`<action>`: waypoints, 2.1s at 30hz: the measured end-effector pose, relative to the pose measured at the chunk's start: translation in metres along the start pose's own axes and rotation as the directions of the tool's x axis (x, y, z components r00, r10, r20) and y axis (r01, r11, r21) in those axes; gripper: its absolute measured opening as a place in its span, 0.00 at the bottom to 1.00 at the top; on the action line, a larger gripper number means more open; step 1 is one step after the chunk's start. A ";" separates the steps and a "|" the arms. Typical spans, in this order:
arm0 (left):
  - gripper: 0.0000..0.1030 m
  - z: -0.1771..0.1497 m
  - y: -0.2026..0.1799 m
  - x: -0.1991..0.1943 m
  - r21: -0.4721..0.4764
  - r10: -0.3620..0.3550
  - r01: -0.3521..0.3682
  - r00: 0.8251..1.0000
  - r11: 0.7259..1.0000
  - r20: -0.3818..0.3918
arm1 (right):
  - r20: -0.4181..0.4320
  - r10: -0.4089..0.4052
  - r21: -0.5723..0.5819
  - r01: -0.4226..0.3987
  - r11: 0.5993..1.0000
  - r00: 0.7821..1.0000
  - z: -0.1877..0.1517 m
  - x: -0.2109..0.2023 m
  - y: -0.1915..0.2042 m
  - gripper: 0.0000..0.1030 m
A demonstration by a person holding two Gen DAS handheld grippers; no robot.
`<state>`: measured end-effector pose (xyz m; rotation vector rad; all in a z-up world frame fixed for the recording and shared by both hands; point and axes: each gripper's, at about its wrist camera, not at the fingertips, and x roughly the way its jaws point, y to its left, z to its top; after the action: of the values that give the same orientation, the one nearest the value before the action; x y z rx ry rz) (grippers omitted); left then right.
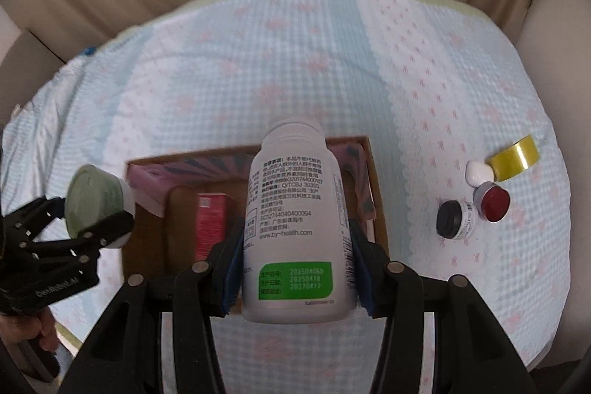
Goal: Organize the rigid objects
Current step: 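Carry the green jar and pill bottle into the cardboard box and release both, then lift both tools out of the box toward the remaining jars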
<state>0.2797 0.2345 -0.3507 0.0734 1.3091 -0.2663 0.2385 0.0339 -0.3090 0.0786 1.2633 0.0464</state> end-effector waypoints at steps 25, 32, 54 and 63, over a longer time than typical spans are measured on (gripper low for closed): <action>1.00 -0.010 -0.010 0.080 0.047 -0.053 0.054 0.998 0.997 -0.020 | -0.060 -0.030 -0.037 0.028 0.999 0.998 0.004 0.109 -0.008 1.00; 1.00 -0.014 -0.011 0.075 0.055 -0.050 0.051 0.999 0.997 -0.016 | -0.058 -0.033 -0.037 0.031 0.999 0.998 0.004 0.105 -0.001 1.00; 1.00 -0.040 -0.003 -0.073 0.004 -0.001 0.000 0.983 1.000 0.181 | 0.066 -0.018 -0.073 0.023 0.997 0.998 0.003 -0.021 0.038 1.00; 1.00 -0.068 -0.016 -0.176 0.009 0.031 -0.035 0.958 0.999 0.286 | 0.172 -0.022 -0.045 0.030 0.999 0.985 -0.015 -0.136 0.045 1.00</action>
<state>0.1706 0.2596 -0.1974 0.0658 1.0170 -0.2471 0.1834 0.0687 -0.1802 0.0243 1.0904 0.0465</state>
